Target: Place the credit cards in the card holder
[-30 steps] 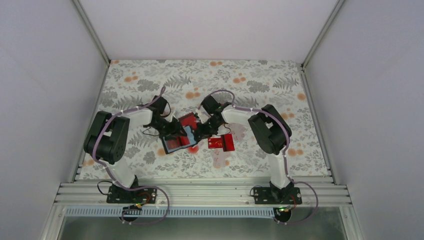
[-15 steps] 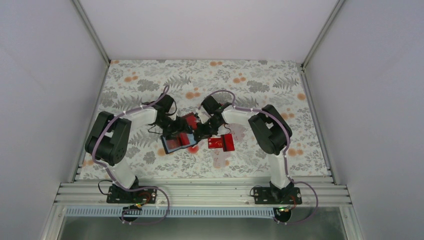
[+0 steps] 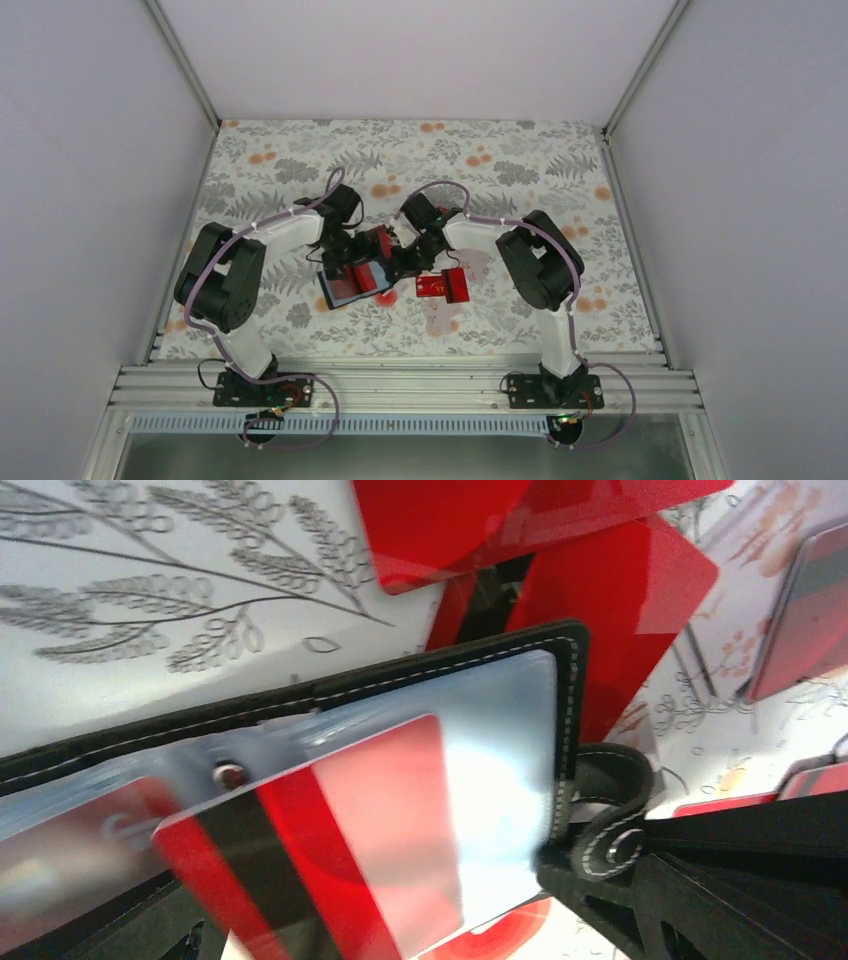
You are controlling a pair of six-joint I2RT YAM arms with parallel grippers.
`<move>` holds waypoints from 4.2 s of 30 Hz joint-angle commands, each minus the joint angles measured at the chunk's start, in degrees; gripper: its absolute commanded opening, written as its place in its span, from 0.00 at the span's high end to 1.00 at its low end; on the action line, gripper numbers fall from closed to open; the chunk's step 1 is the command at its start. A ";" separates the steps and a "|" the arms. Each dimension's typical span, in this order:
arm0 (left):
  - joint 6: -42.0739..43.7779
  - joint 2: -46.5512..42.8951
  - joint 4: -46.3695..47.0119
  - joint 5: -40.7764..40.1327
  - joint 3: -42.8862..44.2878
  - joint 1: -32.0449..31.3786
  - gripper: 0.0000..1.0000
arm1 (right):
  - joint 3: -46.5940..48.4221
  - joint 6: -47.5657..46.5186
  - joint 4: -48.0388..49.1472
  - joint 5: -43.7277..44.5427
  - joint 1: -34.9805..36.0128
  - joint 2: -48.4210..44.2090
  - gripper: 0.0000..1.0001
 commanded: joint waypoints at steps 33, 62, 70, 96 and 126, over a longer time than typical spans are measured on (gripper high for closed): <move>-0.99 -4.47 -3.07 -6.24 -2.54 -3.90 0.38 | -4.08 -0.15 -1.73 8.87 1.02 2.24 0.96; -1.92 -0.02 5.24 1.53 -4.06 -4.04 0.43 | -4.79 1.06 -1.54 8.77 1.02 1.56 0.96; -2.12 1.32 6.45 2.12 -3.42 -4.08 0.46 | -5.20 1.67 -1.60 8.30 1.02 0.08 0.90; 1.38 3.25 9.14 2.20 -0.98 -4.37 0.47 | -8.72 2.43 -8.81 15.68 -1.15 -14.72 0.73; 8.79 -19.28 -9.57 -20.03 10.50 -4.44 0.26 | 0.84 7.31 -19.60 36.56 -1.51 -35.98 0.22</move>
